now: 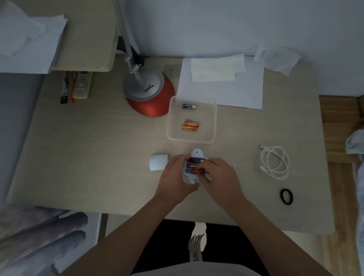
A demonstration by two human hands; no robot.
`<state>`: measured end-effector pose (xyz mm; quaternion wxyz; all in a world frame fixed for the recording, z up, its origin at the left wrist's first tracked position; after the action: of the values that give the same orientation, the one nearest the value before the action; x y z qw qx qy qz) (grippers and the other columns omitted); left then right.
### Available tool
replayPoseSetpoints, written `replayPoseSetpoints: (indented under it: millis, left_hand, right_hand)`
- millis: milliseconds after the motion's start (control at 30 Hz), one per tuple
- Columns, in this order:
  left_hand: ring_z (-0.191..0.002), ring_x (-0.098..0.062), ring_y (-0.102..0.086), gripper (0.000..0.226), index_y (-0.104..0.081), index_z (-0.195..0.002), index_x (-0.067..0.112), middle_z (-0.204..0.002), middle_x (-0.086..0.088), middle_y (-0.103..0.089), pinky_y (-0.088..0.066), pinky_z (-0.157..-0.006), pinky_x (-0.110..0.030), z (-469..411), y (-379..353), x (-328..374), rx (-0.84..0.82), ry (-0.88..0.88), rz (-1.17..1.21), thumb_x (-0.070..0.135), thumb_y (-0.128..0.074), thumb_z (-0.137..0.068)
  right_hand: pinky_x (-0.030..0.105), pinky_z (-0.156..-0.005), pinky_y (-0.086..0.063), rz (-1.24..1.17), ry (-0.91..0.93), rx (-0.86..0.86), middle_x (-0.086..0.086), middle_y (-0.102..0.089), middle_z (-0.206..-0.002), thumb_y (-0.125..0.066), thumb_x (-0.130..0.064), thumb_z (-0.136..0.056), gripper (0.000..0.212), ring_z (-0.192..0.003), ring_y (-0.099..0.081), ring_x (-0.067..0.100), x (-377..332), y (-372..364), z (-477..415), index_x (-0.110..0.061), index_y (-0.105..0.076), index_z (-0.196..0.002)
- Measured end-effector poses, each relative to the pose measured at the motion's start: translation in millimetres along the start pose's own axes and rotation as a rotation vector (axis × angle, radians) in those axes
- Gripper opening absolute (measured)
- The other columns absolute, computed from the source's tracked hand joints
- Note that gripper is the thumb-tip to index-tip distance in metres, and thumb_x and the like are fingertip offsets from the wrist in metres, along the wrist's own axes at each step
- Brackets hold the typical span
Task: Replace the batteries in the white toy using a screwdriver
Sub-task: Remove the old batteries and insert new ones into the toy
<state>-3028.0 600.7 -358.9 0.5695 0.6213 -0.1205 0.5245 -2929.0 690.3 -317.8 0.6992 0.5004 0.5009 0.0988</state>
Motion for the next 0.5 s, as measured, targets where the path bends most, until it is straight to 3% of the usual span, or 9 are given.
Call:
replayPoseSetpoints:
  millis: [167,500]
  left_hand:
    - [-0.104,-0.012,-0.056,0.070,-0.055,-0.122,0.022,-0.114,0.007,-0.059,-0.048,-0.088,-0.029,1.0,-0.1,-1.3,-0.004,0.020,0.005,0.028,-0.086,-0.060]
    - [-0.102,-0.009,-0.054,0.070,-0.055,-0.122,0.024,-0.113,0.010,-0.057,-0.045,-0.085,-0.023,1.5,0.0,-3.3,-0.006,0.020,-0.019,0.032,-0.085,-0.059]
  right_hand:
    - [0.027,-0.059,-0.046,0.084,0.009,0.024,0.003,-0.067,-0.075,-0.086,-0.015,-0.068,0.023,-0.070,-0.062,0.025,0.6,5.0,0.9,-0.015,-0.071,-0.085]
    - [0.031,-0.070,-0.048,0.073,0.157,-0.105,0.004,-0.073,-0.085,-0.075,-0.008,-0.077,0.018,-0.075,-0.064,0.026,1.1,0.3,-0.3,-0.016,-0.075,-0.093]
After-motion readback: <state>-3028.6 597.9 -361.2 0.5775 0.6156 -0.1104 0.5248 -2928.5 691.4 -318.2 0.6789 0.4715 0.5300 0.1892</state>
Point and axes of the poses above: each hand's wrist, its own z-axis away from the middle knuckle, its own y-axis out of the back of the hand, x = y × z, the point moved 9 cm from there along -z, towards the middle knuckle
